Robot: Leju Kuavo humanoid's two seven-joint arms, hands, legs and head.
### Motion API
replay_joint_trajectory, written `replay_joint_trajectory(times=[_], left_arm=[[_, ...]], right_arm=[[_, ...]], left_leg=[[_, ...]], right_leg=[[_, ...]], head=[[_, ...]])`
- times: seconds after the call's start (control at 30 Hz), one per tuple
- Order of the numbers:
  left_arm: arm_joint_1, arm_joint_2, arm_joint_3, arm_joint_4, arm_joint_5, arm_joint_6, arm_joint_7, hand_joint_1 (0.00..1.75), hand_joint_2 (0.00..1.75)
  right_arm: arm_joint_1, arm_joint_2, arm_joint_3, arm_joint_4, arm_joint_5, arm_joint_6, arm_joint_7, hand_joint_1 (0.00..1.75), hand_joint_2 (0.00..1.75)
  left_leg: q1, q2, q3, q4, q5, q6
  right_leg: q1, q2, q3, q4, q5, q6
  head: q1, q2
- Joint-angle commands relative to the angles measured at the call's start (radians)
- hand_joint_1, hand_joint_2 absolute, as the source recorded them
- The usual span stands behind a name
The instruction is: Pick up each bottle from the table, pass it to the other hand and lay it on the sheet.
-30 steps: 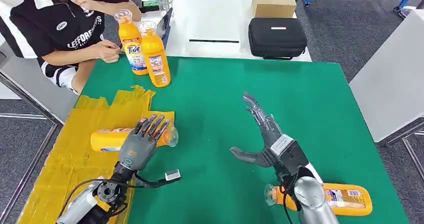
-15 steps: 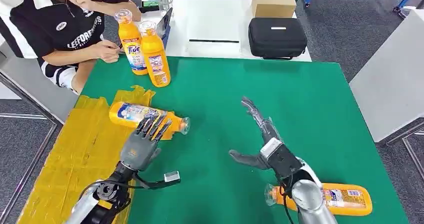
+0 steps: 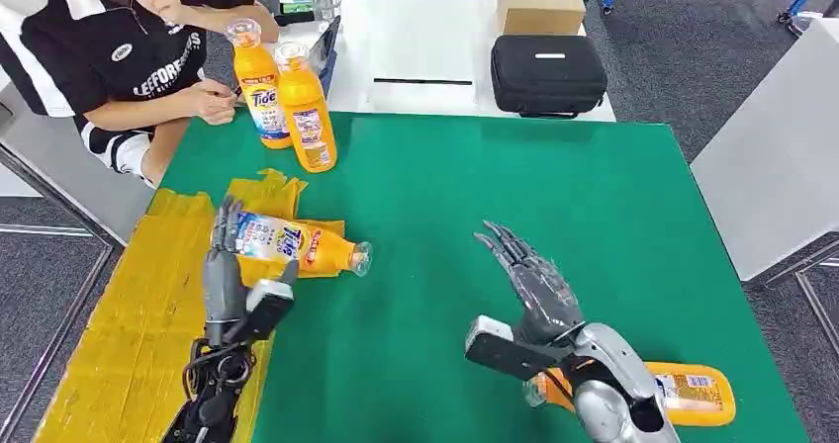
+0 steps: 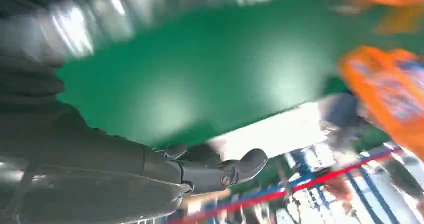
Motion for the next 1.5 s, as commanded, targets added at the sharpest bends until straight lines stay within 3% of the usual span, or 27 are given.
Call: replay_joint_trajectory(times=[0.03,0.17,0.57,0.67,0.87,1.03,1.4,1.5], left_arm=[[0.038,0.026,-0.017,-0.263,0.339,-0.251,0.032,0.00,1.75],[0.031,0.021,-0.020,-0.240,0.360,-0.269,0.029,0.00,1.75],[0.027,0.019,-0.021,-0.231,0.373,-0.276,0.024,0.00,1.75],[0.022,0.012,-0.032,-0.224,0.380,-0.287,0.024,0.00,1.75],[0.026,0.021,-0.054,-0.221,0.402,-0.288,0.014,0.00,1.75],[0.046,0.028,-0.057,-0.245,0.431,-0.307,0.007,0.00,1.75],[0.063,0.032,-0.103,-0.346,0.437,-0.327,0.009,0.00,1.75],[0.082,0.030,-0.125,-0.396,0.439,-0.335,0.008,0.00,1.75]], right_arm=[[0.178,-0.230,0.012,-0.152,0.204,0.006,-0.011,0.00,1.75],[0.237,-0.266,-0.088,-0.230,0.179,0.018,0.005,0.00,1.75],[0.228,-0.259,-0.091,-0.229,0.181,0.024,0.005,0.00,1.75],[0.262,-0.274,-0.202,-0.269,0.143,0.006,0.007,0.00,1.75],[0.332,-0.200,-0.444,-0.330,-0.006,0.030,-0.120,0.00,1.75],[0.386,-0.184,-0.606,-0.289,-0.030,0.209,-0.176,0.00,1.75],[0.409,-0.134,-0.658,-0.258,0.036,0.253,-0.210,0.00,1.75],[0.411,-0.083,-0.689,-0.242,0.092,0.240,-0.195,0.00,1.75]], left_leg=[[0.001,-0.005,0.004,0.001,-0.004,-0.002],[0.000,-0.006,0.005,0.002,-0.005,-0.003],[0.000,-0.003,0.008,0.000,-0.005,-0.003],[-0.001,-0.003,0.004,0.000,-0.003,-0.001],[0.000,-0.006,0.008,0.001,-0.006,-0.002],[-0.001,-0.006,0.006,-0.001,-0.005,-0.001],[0.000,-0.003,0.008,-0.001,-0.006,-0.001],[-0.001,-0.004,0.004,-0.001,-0.004,0.000]], right_leg=[[0.001,-0.007,0.006,0.001,-0.005,0.000],[0.000,-0.007,0.007,0.002,-0.008,0.002],[0.001,-0.005,0.009,0.000,-0.006,0.002],[0.000,-0.005,0.005,0.000,-0.004,0.002],[0.000,-0.008,0.010,0.001,-0.008,0.002],[0.000,-0.007,0.008,-0.001,-0.006,0.002],[0.001,-0.004,0.009,-0.002,-0.005,0.002],[0.000,-0.004,0.005,-0.002,-0.004,0.002]], head=[[0.001,0.000],[0.000,0.000],[0.000,0.000],[0.000,0.000],[0.000,0.000],[0.000,0.000],[0.000,0.000],[0.000,0.000]])
